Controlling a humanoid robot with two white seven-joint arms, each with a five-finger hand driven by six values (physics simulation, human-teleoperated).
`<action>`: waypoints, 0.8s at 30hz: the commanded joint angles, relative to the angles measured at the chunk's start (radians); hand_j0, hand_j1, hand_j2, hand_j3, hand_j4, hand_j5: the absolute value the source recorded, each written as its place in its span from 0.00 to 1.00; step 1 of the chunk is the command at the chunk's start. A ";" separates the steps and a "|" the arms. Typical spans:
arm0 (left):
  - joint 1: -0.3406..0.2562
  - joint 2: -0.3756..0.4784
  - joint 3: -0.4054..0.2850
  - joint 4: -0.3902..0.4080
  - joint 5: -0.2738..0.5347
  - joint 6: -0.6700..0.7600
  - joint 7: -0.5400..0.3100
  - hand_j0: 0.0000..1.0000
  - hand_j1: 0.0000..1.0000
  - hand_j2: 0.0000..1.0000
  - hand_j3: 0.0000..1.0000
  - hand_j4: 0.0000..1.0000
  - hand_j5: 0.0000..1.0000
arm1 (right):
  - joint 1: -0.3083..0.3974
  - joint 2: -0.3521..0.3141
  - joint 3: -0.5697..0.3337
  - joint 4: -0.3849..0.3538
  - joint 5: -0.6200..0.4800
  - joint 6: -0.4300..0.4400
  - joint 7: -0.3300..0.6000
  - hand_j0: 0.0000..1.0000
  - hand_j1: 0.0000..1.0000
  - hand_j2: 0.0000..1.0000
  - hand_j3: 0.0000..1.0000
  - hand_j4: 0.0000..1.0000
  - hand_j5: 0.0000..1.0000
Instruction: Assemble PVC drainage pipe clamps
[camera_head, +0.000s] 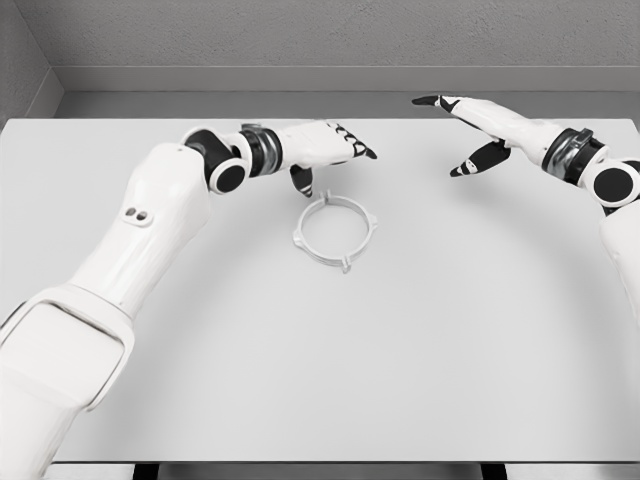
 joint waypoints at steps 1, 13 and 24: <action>0.000 -0.001 -0.004 0.000 0.004 0.001 0.001 1.00 1.00 1.00 1.00 1.00 1.00 | 0.000 0.000 -0.001 -0.002 -0.007 0.003 0.000 1.00 1.00 1.00 1.00 1.00 1.00; 0.002 -0.008 -0.006 0.000 0.004 0.004 0.001 1.00 1.00 1.00 1.00 1.00 1.00 | 0.000 0.000 -0.001 -0.007 -0.007 0.003 -0.002 1.00 1.00 1.00 1.00 1.00 1.00; 0.003 -0.012 -0.007 0.001 0.004 0.006 0.001 1.00 1.00 1.00 1.00 1.00 1.00 | 0.000 0.000 -0.001 -0.007 -0.007 0.003 0.000 1.00 1.00 1.00 1.00 1.00 1.00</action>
